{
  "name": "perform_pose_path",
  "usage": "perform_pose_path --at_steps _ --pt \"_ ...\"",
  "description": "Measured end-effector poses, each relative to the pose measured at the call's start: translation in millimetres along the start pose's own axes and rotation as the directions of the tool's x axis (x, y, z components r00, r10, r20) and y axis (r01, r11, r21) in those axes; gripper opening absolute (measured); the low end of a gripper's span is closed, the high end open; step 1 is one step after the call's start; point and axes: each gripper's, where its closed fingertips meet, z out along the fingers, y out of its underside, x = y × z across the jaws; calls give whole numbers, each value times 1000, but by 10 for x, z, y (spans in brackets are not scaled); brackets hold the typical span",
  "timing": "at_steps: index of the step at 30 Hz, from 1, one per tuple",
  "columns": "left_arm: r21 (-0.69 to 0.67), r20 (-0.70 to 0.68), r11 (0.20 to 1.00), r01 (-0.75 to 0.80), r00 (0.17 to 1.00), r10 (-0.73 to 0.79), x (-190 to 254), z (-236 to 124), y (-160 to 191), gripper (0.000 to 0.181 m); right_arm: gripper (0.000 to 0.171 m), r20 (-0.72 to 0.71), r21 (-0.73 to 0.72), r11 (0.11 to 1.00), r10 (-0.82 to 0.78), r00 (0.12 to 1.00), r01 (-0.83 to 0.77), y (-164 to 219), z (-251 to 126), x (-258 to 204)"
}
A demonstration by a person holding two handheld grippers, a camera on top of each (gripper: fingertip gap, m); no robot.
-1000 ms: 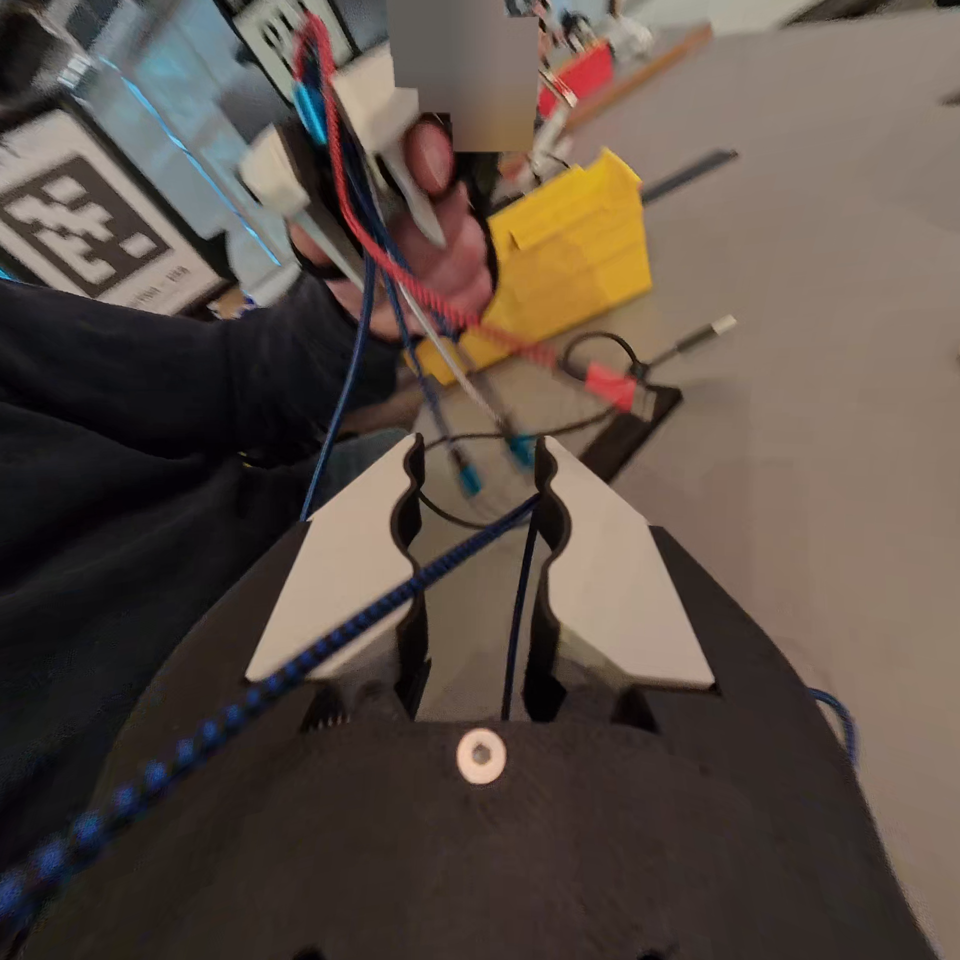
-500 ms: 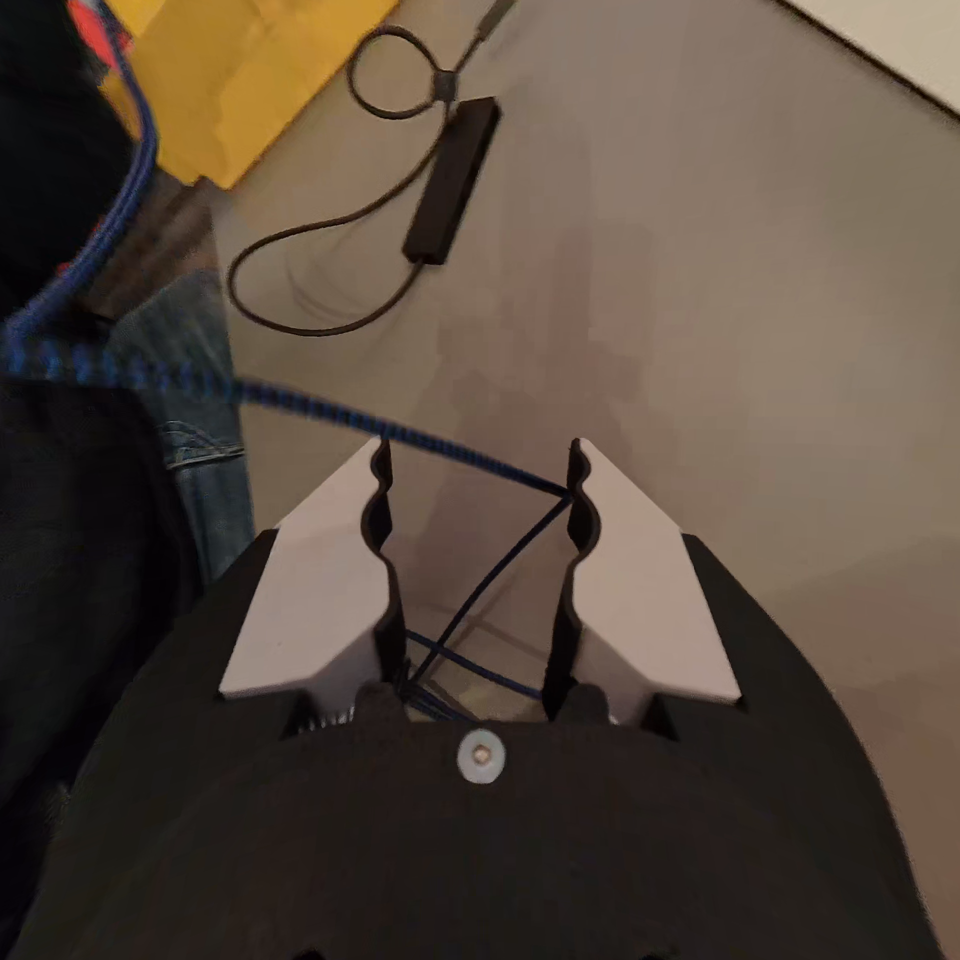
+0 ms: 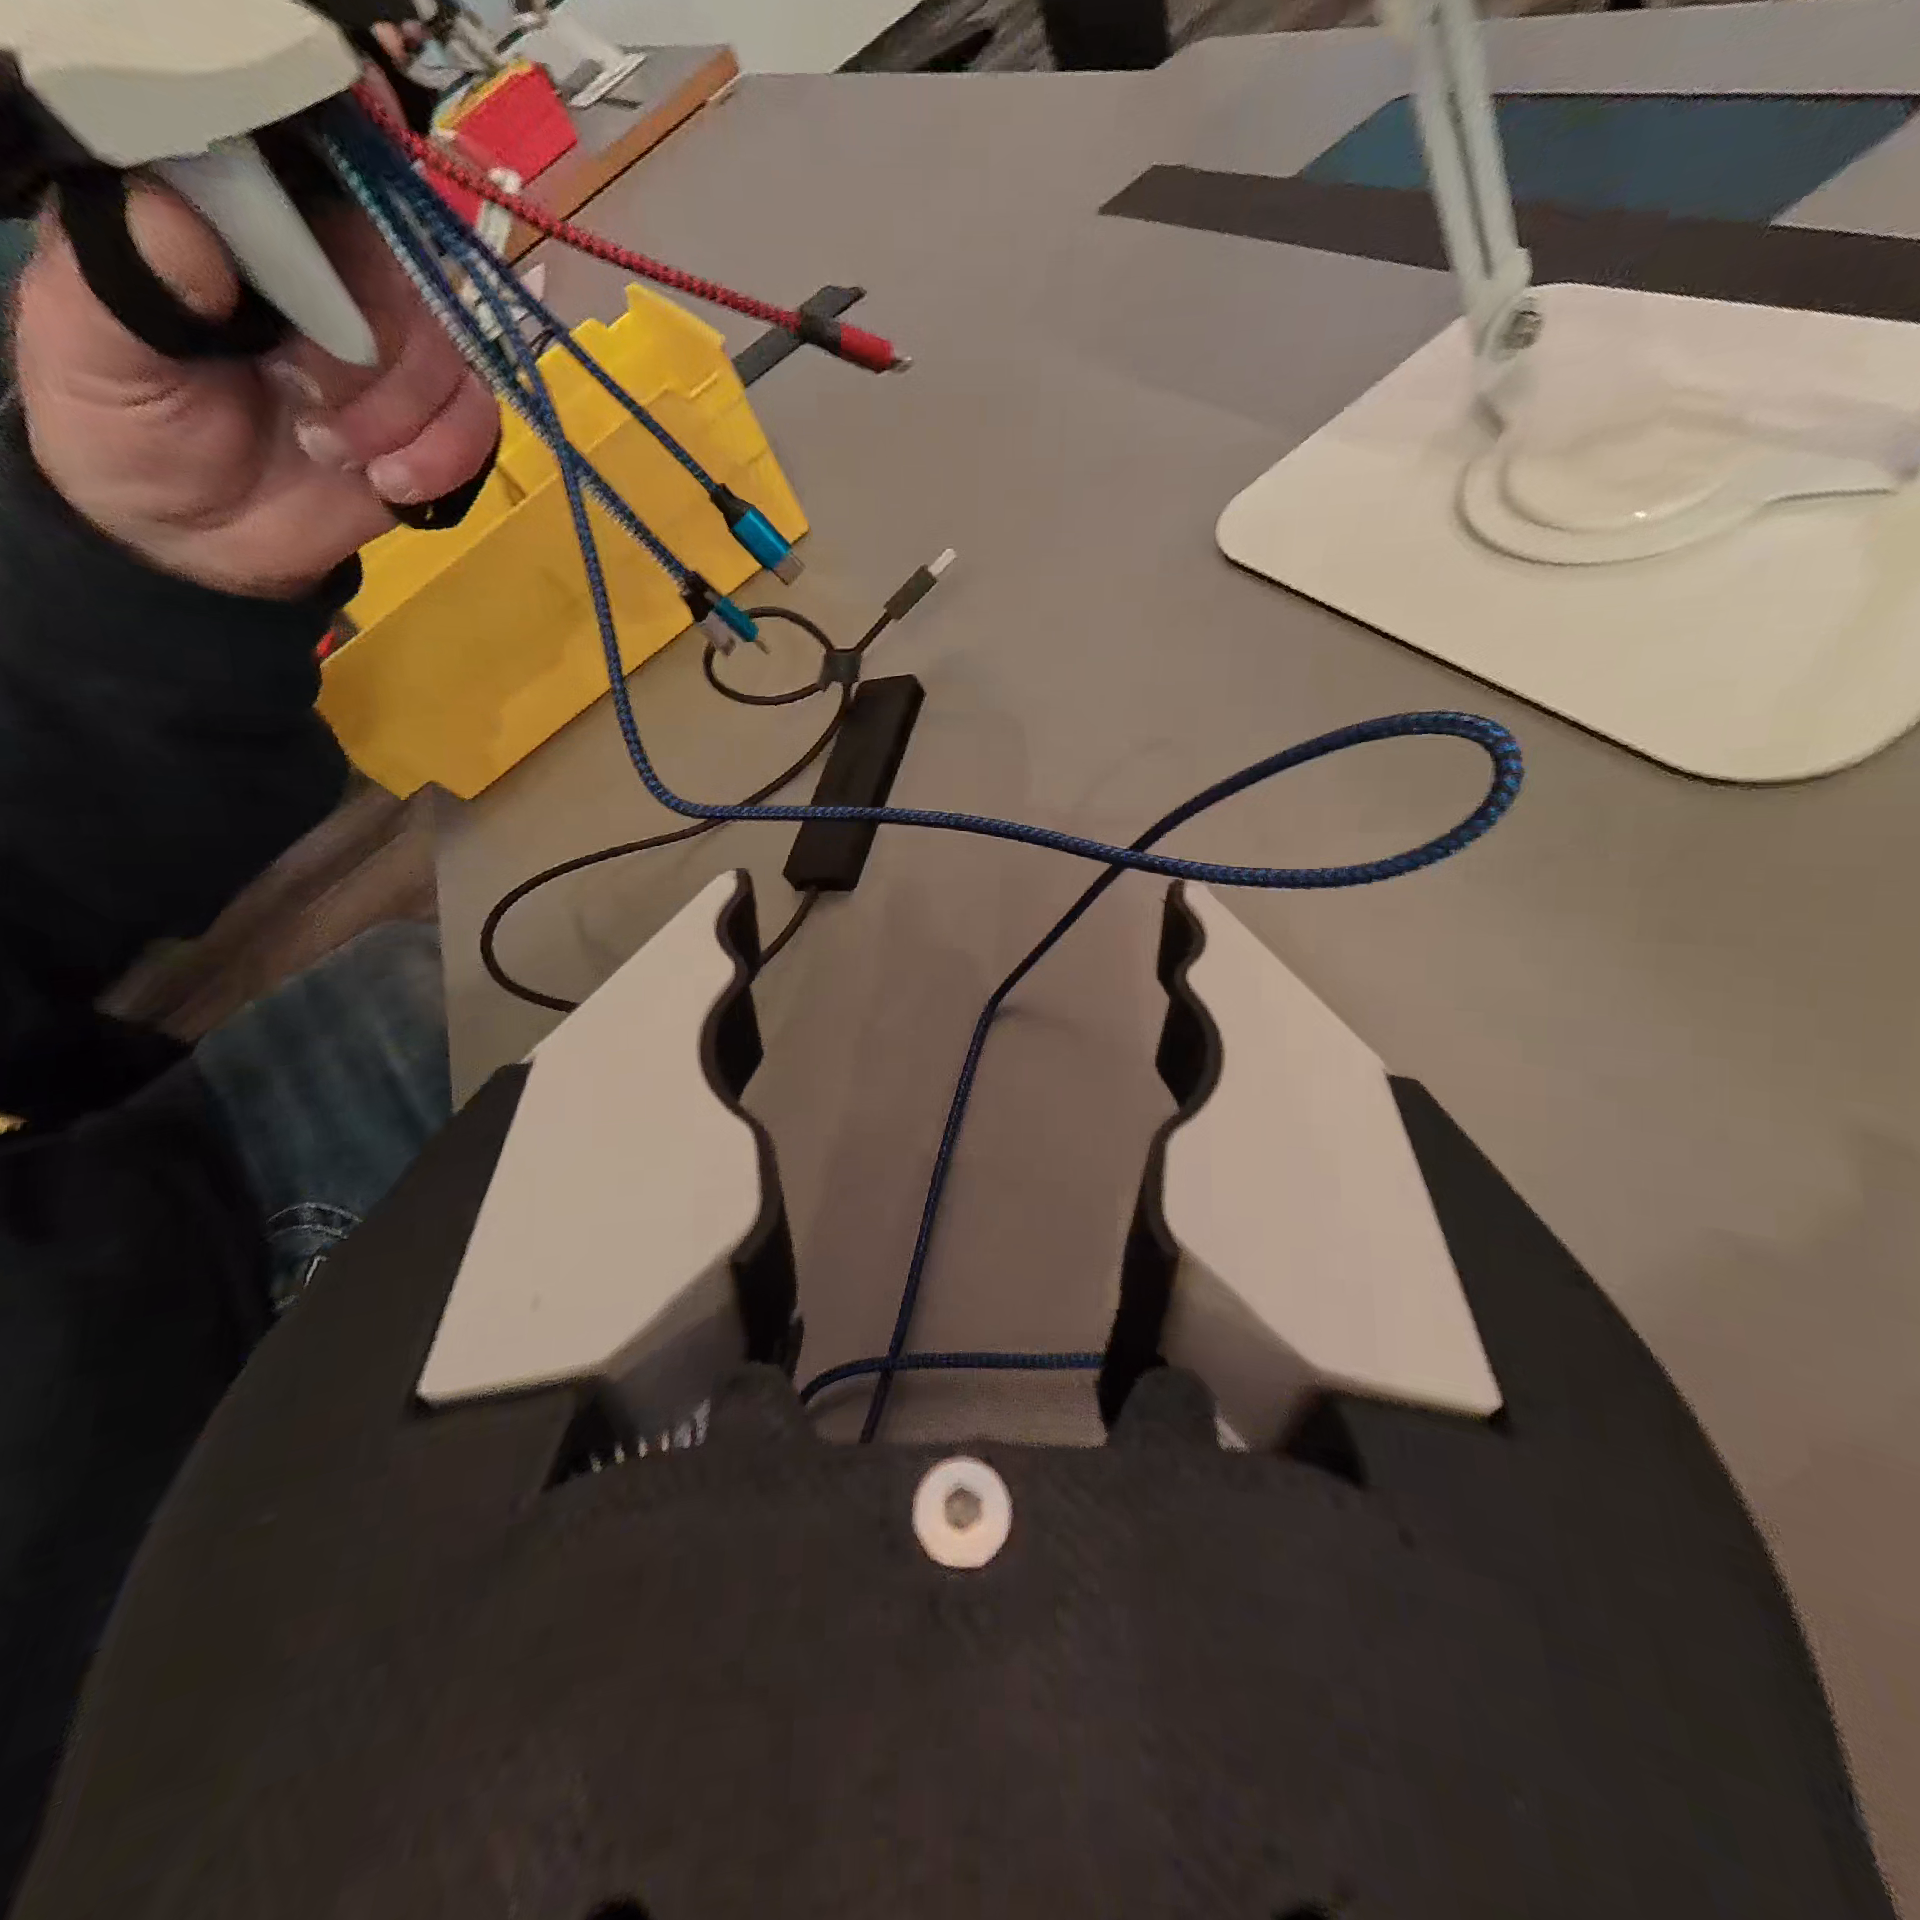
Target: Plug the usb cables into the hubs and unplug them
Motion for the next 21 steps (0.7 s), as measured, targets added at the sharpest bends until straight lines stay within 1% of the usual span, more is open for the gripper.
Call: perform_pose_path --at_steps 2,5,6,7,8,9,10,11,13,14,15,18,19,21 --pt "6 -13 1000 -4 1000 4 58 17 -6 14 93 -49 12 999 36 998 -36 36 -27 68" --pt "2 -29 1000 -8 1000 8 132 78 -1 14 121 -138 57 993 110 984 -103 82 29 325" --pt "3 -33 1000 -7 999 7 156 102 -1 14 124 -124 70 988 146 981 -138 88 72 356" --pt "0 -41 1000 -8 999 8 185 128 5 14 122 -65 100 980 181 981 -174 44 118 316" --pt "-6 -46 1000 -11 999 11 211 154 17 14 115 31 117 973 196 980 -199 -14 172 201" --pt "-14 -52 1000 -14 999 13 235 177 30 14 102 101 122 970 198 975 -209 -56 216 102" --pt "-22 -62 1000 -15 998 14 262 198 42 14 96 126 111 973 186 974 -200 -67 263 47" --pt "-30 -68 999 -17 998 15 282 219 56 15 99 159 104 979 159 974 -176 -92 304 -38" --pt "-50 -80 999 -18 997 14 311 262 96 15 100 317 108 983 108 942 -149 -186 333 -348" --pt "-55 -85 998 -17 996 13 323 284 113 15 108 371 88 988 87 924 -129 -187 358 -486" --pt "-55 -89 998 -13 996 8 334 305 124 14 118 363 62 993 67 929 -96 -160 412 -540" --pt "-64 -118 998 -8 993 0 413 379 169 15 130 342 24 999 -41 939 34 -109 560 -734" --pt "-69 -124 998 -11 992 3 444 406 185 15 132 342 13 998 -64 937 64 -100 598 -796" --pt "-72 -136 997 -7 991 -3 508 463 212 14 131 307 40 992 -130 943 123 -160 657 -863"
